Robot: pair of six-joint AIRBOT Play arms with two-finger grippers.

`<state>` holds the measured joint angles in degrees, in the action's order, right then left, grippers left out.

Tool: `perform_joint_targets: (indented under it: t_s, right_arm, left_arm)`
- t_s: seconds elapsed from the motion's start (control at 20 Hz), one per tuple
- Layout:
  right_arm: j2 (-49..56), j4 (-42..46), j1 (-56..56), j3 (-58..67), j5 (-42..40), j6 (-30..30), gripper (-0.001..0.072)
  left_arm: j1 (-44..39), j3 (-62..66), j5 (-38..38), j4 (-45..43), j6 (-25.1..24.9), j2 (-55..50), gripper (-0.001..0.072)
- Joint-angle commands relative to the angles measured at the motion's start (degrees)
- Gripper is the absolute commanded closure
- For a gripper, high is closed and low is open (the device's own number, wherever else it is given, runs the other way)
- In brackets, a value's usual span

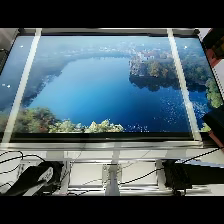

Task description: Fold the clothes and pants, and hang the long-sleeved shirts on hangers.

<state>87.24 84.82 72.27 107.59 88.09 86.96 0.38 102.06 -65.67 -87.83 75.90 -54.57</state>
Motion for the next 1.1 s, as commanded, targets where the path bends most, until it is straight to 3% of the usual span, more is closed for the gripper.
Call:
perform_joint_targets:
  t_s: [0.0, 0.15, 0.45, 0.8, 1.05]
  right_arm:
    - [-0.1, -19.8, -1.4, 0.0, -1.0, -5.1, 0.066]
    - [-1.1, -31.1, -8.5, 1.2, -2.1, -8.5, 0.0661]
    - [-4.9, -27.9, -35.5, 9.4, -3.0, -8.7, 0.0661]
    - [-10.3, -27.3, -64.0, 9.6, -3.5, -8.6, 0.0661]
    - [-10.1, -16.0, -76.1, 9.1, -3.5, -8.6, 0.066]
  left_arm:
    - [0.1, 0.0, 0.0, 0.0, 0.0, 0.0, 0.0374]
    - [0.1, 0.0, 0.0, 0.0, 0.0, 0.0, 0.0374]
    - [0.1, 0.0, 0.0, 0.0, 0.0, 0.0, 0.0374]
    - [0.1, 0.0, 0.0, 0.0, 0.0, 0.0, 0.0375]
    - [0.1, 0.0, 0.0, 0.0, 0.0, 0.0, 0.0374]
